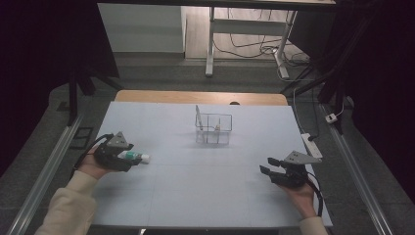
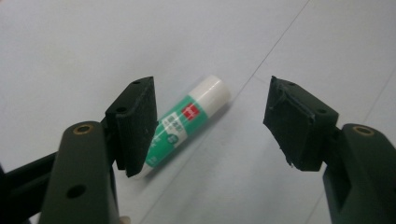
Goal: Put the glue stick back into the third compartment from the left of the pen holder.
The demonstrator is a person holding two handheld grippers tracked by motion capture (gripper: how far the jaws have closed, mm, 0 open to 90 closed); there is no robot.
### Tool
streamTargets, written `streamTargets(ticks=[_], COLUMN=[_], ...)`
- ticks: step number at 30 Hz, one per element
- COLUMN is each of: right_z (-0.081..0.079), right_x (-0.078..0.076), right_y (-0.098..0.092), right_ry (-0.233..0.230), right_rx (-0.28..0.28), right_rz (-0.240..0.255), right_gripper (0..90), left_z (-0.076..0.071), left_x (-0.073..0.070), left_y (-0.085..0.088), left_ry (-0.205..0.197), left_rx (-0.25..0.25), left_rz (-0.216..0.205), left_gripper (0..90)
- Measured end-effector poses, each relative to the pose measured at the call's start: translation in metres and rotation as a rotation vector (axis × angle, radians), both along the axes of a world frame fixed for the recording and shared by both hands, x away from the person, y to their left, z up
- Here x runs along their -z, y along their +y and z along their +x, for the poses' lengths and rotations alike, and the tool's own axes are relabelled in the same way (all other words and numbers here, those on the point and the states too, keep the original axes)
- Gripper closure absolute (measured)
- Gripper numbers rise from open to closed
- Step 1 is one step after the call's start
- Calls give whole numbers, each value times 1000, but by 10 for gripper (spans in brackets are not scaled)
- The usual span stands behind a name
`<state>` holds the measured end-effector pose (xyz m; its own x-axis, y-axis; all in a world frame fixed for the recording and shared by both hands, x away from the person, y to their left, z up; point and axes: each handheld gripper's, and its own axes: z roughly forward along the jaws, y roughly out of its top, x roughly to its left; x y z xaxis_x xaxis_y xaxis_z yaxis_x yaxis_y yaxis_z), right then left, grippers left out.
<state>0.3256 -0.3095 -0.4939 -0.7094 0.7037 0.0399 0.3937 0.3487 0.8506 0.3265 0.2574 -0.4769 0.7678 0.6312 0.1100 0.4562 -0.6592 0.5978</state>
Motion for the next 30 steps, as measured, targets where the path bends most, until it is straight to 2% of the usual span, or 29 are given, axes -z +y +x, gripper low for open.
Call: streamTargets(ticks=[7,12,17,22,30], right_z=[1,1,2,2,2], right_x=[2,2,3,4,5], right_y=[0,0,-1,-1,0], right_ry=[6,11,15,15,22], right_rx=[1,-1,1,0,-3], right_rz=[0,-4,-7,-8,-11], right_gripper=[486,485,484,484,483], left_z=[15,26,37,45,52], left_x=[-5,-4,-1,6,16], left_y=[1,-2,-6,-11,-21], left_ry=[12,28,75,122,153], left_rx=[82,168,237,283,320], left_rz=[55,105,152,200,248], left_gripper=[361,362,363,363,363])
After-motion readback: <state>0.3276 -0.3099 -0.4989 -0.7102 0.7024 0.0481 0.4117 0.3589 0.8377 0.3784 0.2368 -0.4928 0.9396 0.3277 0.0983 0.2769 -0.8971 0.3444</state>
